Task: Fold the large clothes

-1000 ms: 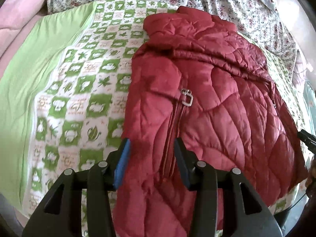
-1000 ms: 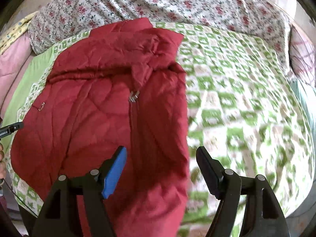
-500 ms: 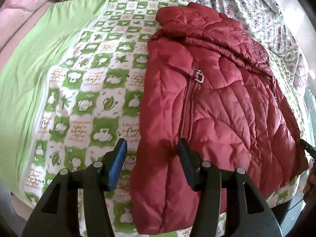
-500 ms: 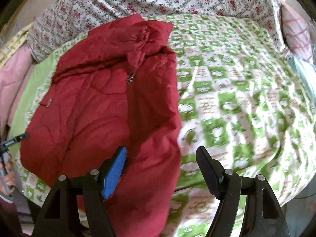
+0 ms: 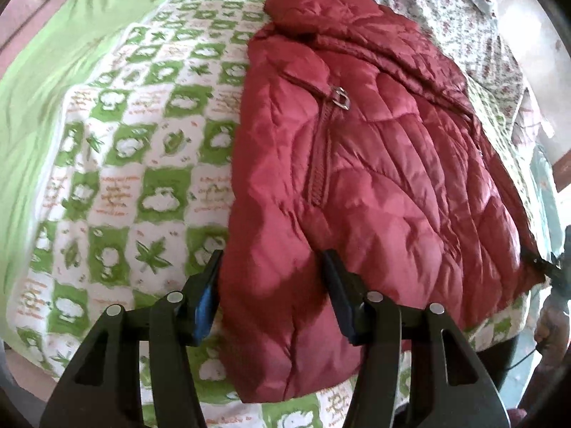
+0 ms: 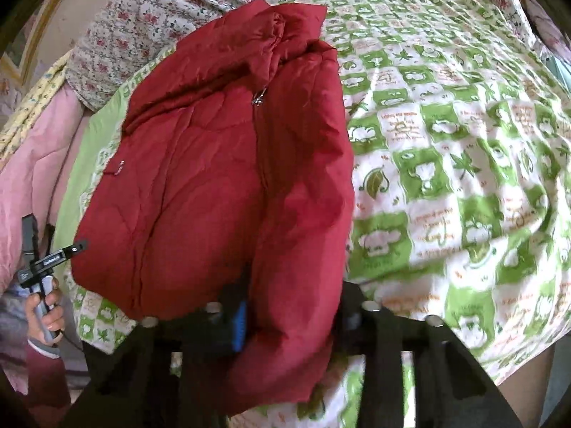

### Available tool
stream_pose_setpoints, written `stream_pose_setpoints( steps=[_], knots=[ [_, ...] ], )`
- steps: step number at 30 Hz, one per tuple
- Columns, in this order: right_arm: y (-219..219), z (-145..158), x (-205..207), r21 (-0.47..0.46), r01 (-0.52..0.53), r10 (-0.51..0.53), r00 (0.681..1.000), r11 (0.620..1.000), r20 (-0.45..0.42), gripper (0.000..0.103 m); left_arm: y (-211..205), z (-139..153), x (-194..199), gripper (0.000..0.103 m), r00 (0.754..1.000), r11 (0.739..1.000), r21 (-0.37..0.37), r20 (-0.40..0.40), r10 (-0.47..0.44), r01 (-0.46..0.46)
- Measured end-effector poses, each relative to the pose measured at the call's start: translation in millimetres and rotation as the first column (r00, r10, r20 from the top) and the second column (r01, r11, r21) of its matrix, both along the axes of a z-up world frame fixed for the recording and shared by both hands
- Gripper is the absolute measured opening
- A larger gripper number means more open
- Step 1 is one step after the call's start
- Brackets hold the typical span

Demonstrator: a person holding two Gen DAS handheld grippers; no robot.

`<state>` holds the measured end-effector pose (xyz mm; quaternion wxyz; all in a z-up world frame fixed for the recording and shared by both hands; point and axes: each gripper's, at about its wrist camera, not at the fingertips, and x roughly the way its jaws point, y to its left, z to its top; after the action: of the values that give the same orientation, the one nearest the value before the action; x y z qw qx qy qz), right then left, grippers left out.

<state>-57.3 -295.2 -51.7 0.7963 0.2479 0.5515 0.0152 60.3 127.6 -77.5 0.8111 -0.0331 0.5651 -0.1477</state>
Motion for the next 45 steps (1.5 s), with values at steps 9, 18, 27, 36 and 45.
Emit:
stream_pose_setpoints(
  steps=[9, 18, 27, 36, 45],
  knots=[
    [4, -3, -2, 0.051, 0.009, -0.009, 1.000, 0.999, 0.005, 0.054, -9, -8, -13, 0.053, 0.998, 0.997, -0.045, -0.016, -0.066, 0.065],
    [11, -4, -4, 0.072, -0.013, 0.010, 0.999, 0.997, 0.045, 0.036, -17, -4, -20, 0.020, 0.991, 0.990, -0.045, 0.030, -0.131, 0.132],
    [13, 15, -16, 0.103, -0.056, 0.045, 0.994, 0.993, 0.101, 0.024, -9, 21, -34, 0.016, 0.985, 0.983, -0.106, 0.094, -0.141, 0.151],
    [4, 55, -21, 0.187, -0.032, -0.011, 0.974, 0.982, 0.226, 0.021, -7, 68, -33, 0.015, 0.966, 0.972, -0.135, 0.202, -0.160, 0.190],
    [-13, 91, 19, 0.194, 0.032, -0.102, 0.926, 0.980, 0.362, 0.020, -14, 120, 9, 0.015, 0.936, 0.969, -0.188, 0.341, -0.086, 0.158]
  ],
)
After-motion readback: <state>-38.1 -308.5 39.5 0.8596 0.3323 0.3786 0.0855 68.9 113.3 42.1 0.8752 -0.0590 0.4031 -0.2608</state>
